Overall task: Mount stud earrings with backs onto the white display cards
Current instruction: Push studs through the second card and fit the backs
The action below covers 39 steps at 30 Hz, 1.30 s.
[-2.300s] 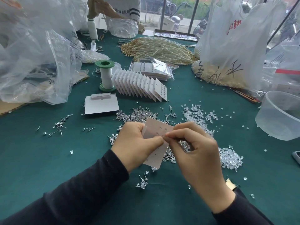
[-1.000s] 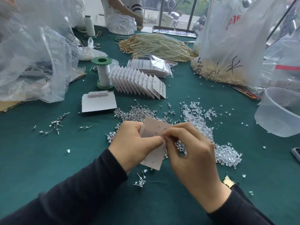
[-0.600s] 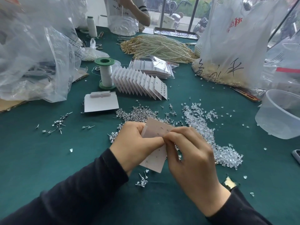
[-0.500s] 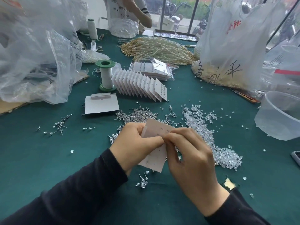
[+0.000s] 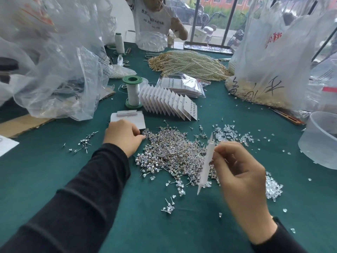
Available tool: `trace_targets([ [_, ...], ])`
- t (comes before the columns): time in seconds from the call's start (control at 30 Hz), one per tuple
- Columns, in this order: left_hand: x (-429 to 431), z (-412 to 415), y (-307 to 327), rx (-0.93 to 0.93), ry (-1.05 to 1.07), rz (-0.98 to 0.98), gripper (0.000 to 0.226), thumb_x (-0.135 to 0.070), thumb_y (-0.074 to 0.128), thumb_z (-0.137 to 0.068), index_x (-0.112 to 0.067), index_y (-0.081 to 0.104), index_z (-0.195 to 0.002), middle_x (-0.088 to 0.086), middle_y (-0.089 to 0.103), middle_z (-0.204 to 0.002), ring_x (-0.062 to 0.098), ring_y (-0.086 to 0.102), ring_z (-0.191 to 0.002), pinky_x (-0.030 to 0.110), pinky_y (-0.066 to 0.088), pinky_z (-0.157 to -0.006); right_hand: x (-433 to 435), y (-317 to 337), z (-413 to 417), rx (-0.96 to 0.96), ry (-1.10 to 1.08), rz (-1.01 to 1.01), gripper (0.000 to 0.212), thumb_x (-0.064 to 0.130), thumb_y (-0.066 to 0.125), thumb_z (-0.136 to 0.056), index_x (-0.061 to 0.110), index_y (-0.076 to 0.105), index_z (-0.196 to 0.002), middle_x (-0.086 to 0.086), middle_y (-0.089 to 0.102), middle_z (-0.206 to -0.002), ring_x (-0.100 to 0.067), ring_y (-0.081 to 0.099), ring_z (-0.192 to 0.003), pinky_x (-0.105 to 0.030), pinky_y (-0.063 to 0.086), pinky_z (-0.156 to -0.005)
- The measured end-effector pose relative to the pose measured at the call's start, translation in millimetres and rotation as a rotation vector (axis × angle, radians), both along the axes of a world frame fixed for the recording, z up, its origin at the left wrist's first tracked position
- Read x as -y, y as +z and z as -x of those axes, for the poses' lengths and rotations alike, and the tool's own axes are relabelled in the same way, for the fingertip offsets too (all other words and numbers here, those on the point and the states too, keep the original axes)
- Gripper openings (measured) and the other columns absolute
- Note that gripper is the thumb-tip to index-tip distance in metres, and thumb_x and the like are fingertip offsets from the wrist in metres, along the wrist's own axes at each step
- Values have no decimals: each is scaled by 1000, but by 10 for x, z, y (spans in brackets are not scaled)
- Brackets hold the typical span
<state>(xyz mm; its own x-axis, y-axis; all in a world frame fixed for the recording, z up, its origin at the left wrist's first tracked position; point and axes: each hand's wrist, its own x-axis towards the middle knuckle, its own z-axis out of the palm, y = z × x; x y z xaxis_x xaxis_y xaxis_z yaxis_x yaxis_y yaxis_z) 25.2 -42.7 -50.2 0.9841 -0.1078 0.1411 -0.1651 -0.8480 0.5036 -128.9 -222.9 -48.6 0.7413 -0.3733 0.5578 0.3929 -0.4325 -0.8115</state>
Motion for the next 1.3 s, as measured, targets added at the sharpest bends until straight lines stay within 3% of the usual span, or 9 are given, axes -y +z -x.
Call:
trace_targets([
  [0.17, 72, -37, -28, 79, -15, -12, 14, -21, 65, -80, -13, 75, -85, 8, 74, -88, 26, 62, -90, 30, 48, -87, 44, 65, 25, -77, 83, -319, 25, -2, 62, -81, 21, 69, -73, 7, 68, -68, -4, 63, -62, -13, 48, -58],
  [0.27, 74, -5, 15, 126, -40, 70, 10, -14, 64, -78, -12, 75, -79, 6, 73, -80, 18, 61, -74, 18, 44, -75, 78, 110, 31, -198, 168, -603, 21, 0, 62, -79, 18, 72, -74, 1, 68, -70, -13, 64, -64, -22, 51, -58],
  [0.37, 127, 175, 162, 137, -165, 372, 12, -9, 70, -76, -20, 70, -69, -2, 68, -68, 0, 55, -54, 0, 37, -55, 118, 132, 18, -370, 361, -938, 23, 5, 59, -64, 15, 75, -75, -7, 71, -75, -19, 68, -67, -27, 56, -56],
  [0.47, 268, 508, 284, 168, -447, 696, 17, -8, 72, -74, -25, 67, -73, -11, 66, -71, -3, 60, -62, 4, 43, -59, 90, 118, 2, -514, 467, -1075, 34, 3, 56, -60, 3, 70, -91, -15, 71, -82, -22, 70, -71, -32, 58, -59],
  [0.53, 380, 700, 294, 213, -566, 762, 12, -11, 69, -73, -23, 68, -77, -8, 67, -77, 3, 62, -70, 10, 47, -65, 50, 93, -7, -564, 489, -1073, 40, 4, 59, -60, -4, 64, -99, -19, 71, -84, -24, 70, -71, -33, 58, -60],
  [0.83, 464, 838, 208, 385, -703, 604, 8, -1, 67, -73, -3, 71, -79, 5, 67, -80, 13, 63, -72, 27, 54, -67, 38, 114, -22, -541, 509, -1180, 64, 10, 90, -27, -2, 66, -85, -19, 53, -82, -28, 45, -71, -34, 33, -68],
  [1.0, 487, 865, 190, 476, -682, 518, 7, 1, 69, -72, -2, 71, -78, 6, 67, -79, 12, 60, -72, 21, 51, -68, 23, 127, -19, -545, 497, -1199, 40, 6, 66, -48, 0, 69, -87, -20, 67, -85, -28, 65, -72, -39, 56, -71],
  [1.2, 484, 877, 189, 475, -716, 452, 6, -6, 68, -76, -3, 72, -79, 5, 68, -81, 11, 62, -74, 22, 51, -70, 28, 79, -38, -525, 461, -1241, 32, 6, 68, -50, 2, 72, -82, -19, 70, -85, -26, 68, -71, -38, 57, -71],
  [1.3, 473, 928, 202, 347, -812, 358, 40, -36, 69, -74, -4, 70, -96, 7, 66, -97, 14, 63, -89, 26, 51, -81, 31, 94, -51, -471, 439, -1321, 33, 10, 74, -44, 2, 74, -77, -16, 71, -81, -23, 68, -67, -32, 56, -60],
])
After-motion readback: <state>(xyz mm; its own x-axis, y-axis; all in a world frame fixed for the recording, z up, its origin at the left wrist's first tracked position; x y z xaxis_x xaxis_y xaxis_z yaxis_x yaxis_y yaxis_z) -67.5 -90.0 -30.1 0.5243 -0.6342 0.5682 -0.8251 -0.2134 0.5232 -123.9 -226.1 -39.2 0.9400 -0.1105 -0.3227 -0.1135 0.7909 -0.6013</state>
